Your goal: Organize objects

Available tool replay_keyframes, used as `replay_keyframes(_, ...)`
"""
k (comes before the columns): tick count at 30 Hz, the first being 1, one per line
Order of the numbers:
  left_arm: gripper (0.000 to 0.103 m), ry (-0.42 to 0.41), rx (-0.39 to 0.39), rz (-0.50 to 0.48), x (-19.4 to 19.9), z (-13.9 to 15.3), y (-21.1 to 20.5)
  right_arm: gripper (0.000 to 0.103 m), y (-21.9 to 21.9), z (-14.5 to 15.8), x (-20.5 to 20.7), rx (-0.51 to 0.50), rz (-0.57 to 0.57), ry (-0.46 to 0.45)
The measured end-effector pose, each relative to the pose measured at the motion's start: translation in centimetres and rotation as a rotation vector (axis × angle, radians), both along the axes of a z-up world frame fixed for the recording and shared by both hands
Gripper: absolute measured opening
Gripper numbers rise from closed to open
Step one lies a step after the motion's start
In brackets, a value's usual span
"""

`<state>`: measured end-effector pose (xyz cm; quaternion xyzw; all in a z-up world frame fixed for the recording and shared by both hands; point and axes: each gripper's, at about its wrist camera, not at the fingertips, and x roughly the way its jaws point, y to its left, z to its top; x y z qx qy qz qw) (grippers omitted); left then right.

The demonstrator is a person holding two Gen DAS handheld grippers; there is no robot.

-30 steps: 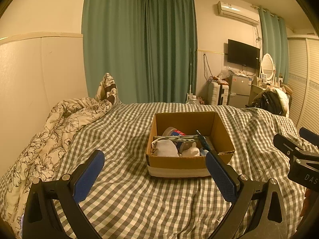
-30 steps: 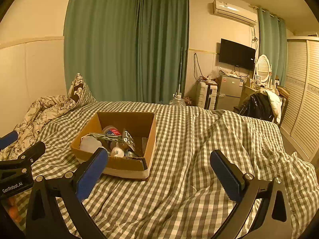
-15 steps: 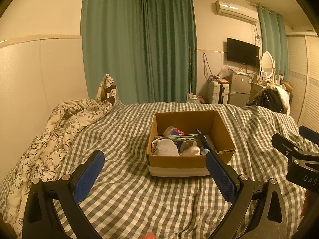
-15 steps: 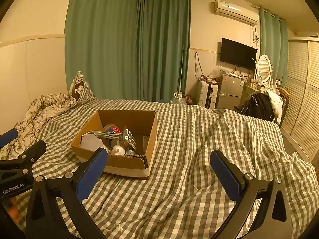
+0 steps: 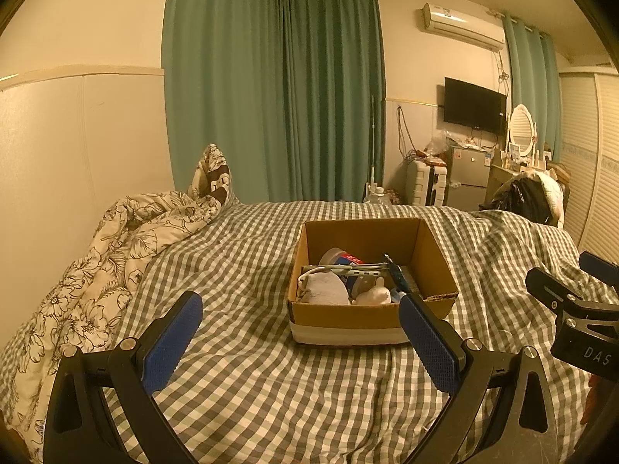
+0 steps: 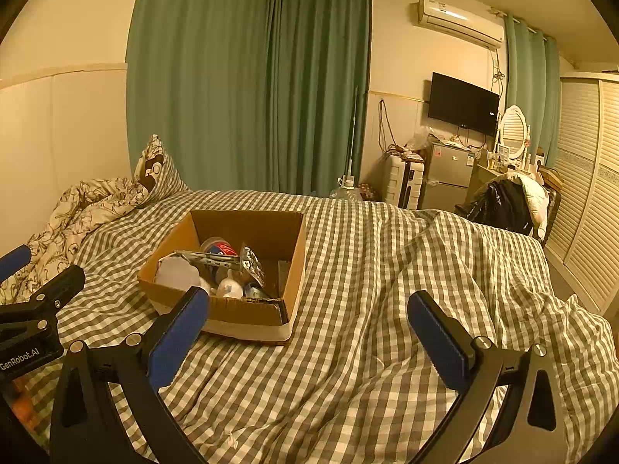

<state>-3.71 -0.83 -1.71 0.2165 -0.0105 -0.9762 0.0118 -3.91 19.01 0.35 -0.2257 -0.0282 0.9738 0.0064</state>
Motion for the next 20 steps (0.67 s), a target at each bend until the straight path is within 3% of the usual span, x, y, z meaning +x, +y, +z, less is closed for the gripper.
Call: replay_keyframes(20,0.103,-0.005,-0.007,0.003,-0.09,-0.11,-0.09,0.103,0.13,-0.29,-0.06,0.003,0.007,-0.009)
